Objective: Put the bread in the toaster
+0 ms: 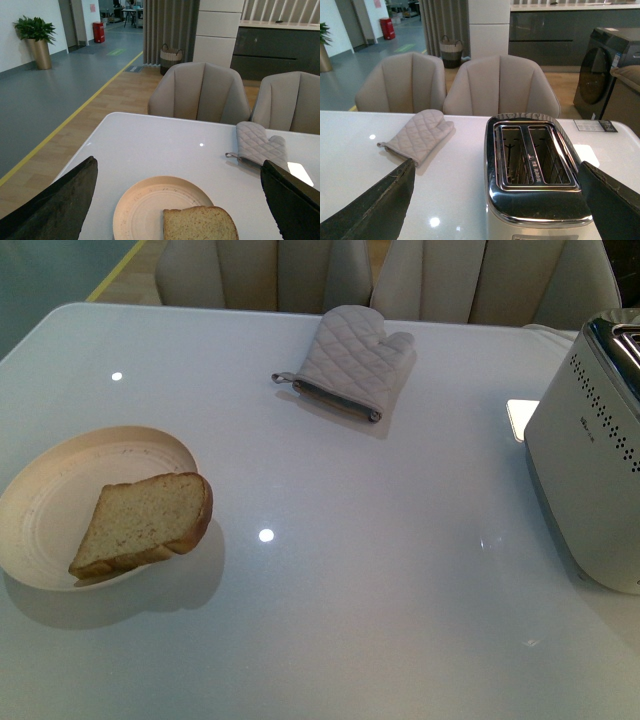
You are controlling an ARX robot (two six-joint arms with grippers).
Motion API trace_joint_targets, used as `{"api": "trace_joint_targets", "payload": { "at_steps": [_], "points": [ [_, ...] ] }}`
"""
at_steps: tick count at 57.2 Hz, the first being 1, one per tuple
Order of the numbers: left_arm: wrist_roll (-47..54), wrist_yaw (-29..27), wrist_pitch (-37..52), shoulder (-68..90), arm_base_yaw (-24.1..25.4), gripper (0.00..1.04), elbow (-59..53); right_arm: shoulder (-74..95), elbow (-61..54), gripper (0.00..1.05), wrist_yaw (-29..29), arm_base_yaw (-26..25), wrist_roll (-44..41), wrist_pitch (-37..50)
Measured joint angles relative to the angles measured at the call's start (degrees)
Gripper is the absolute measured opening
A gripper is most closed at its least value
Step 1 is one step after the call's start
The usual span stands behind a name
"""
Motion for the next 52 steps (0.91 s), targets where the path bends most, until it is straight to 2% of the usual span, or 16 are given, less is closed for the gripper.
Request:
{"api": "trace_joint_targets", "payload": {
  "at_steps": [32,34,37,40,46,52],
  "points": [
    [-0.57,0.63,-0.37,0.22,0.11,0.97,0.09,0.00,0.00,0.96,0.00,0.00,0.00,0.00],
    [-3.37,4.94,-6.27,2.47,1.11,0.97,2.19,0.00,0.00,0.96,0.02,0.00,0.00,0.00],
    [-8.50,8.55,-13.84,7.52,1.84,0.97,5.53,0.00,0.00,0.96,-0.07,0.00,0.00,0.00],
    [-13.51,9.64,-17.09,11.41,1.90,0.97,7.19,0.00,0.00,0.96,-0.02,0.00,0.00,0.00],
    [-17.49,10.58,-14.34,16.50,2.10,0.97,8.63,0.00,0.00,0.96,0.00,0.00,0.00,0.00],
    [-17.94,12.61,-6.27,24.41,4.02,0.97,9.51,0.00,0.00,0.96,-0.02,0.00,0.00,0.00]
  ]
}}
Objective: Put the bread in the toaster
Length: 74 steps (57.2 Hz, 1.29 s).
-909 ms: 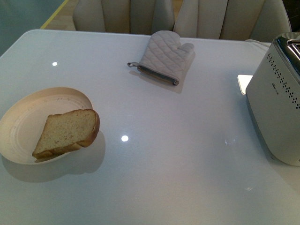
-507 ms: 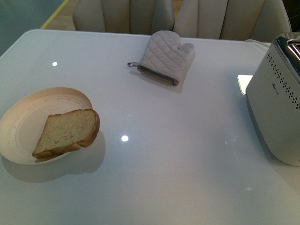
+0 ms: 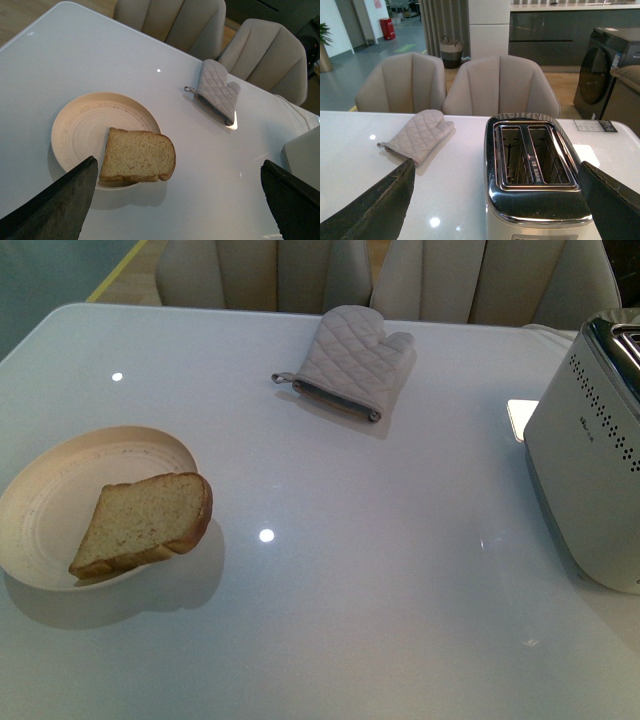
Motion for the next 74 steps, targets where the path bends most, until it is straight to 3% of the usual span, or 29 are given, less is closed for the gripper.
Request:
{"api": "trace_joint_targets", "payload": {
  "at_steps": [18,24,44,69,74],
  "points": [
    [6.64,3.10,35.80,47.63,9.99,0.97,5.90,0.00,0.00,0.96,0.00,0.00,0.00,0.00],
    [9.31,2.14,41.64,63.10,11.47,0.97,10.56,0.00,0.00,0.96,0.00,0.00,0.00,0.00],
    [11.56,-0.59,43.32,93.22,13.90,0.97,25.66,0.00,0.00,0.96,0.00,0.00,0.00,0.00],
    [12.66,-2.71,42.97,108.19,12.81,0.97,35.34,0.00,0.00,0.96,0.00,0.00,0.00,0.00],
    [12.90,-3.19,43.15,110.12,12.11,0.85,35.93,0.00,0.00,0.96,0.00,0.00,0.00,0.00]
  ]
}}
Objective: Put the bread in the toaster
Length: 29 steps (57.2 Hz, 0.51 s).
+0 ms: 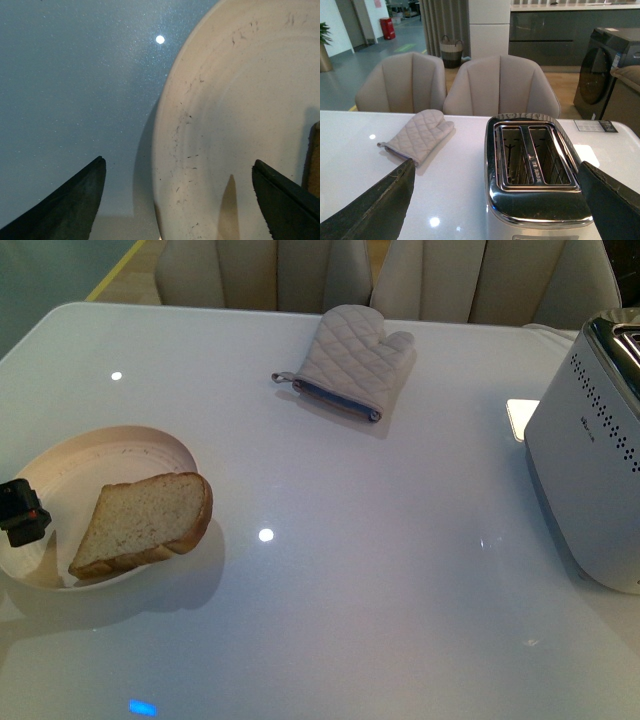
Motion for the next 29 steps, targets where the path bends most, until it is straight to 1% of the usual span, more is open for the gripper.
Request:
{"api": "trace_joint_targets", "payload": {
  "at_steps": [2,10,20,26,29],
  "points": [
    [0.00,-0.28,0.04,0.68,-0.22,0.78,0.33,0.00,0.00,0.96,0.00,0.00,0.00,0.00],
    [0.11,-1.49,0.24,2.34,-0.85,0.56,0.85,0.00,0.00,0.96,0.00,0.00,0.00,0.00],
    [-0.94,-1.57,0.24,2.49,-1.88,0.30,0.94,0.00,0.00,0.96,0.00,0.00,0.00,0.00],
    [-2.34,-1.55,0.68,2.10,-2.49,0.16,0.39,0.00,0.00,0.96,0.00,0.00,0.00,0.00],
    [-3.21,-1.31,0.94,1.79,-2.93,0.11,-0.15,0.00,0.00,0.96,0.00,0.00,0.00,0.00]
  ]
}}
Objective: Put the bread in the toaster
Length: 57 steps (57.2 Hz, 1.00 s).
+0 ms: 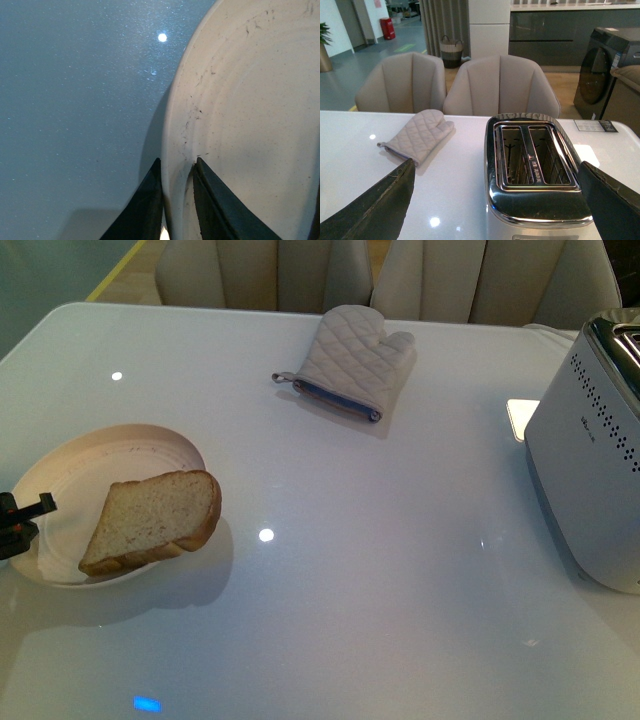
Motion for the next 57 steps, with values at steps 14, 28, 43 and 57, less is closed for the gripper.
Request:
{"api": "trace_joint_targets", "payload": {
  "at_steps": [14,28,43,57],
  "points": [
    [-4.28,-2.03,-0.04,-1.64,-5.29,0.04,-3.13,0.00,0.00,0.96,0.02,0.00,0.00,0.00],
    [-5.97,-3.76,-1.16,-2.64,-12.61,0.04,-4.87,0.00,0.00,0.96,0.00,0.00,0.00,0.00],
    [-11.28,-6.23,-3.58,-3.37,-21.05,0.04,-4.96,0.00,0.00,0.96,0.00,0.00,0.00,0.00],
    [-20.02,-8.85,-6.12,-3.23,-31.54,0.04,-3.50,0.00,0.00,0.96,0.00,0.00,0.00,0.00]
  ]
}}
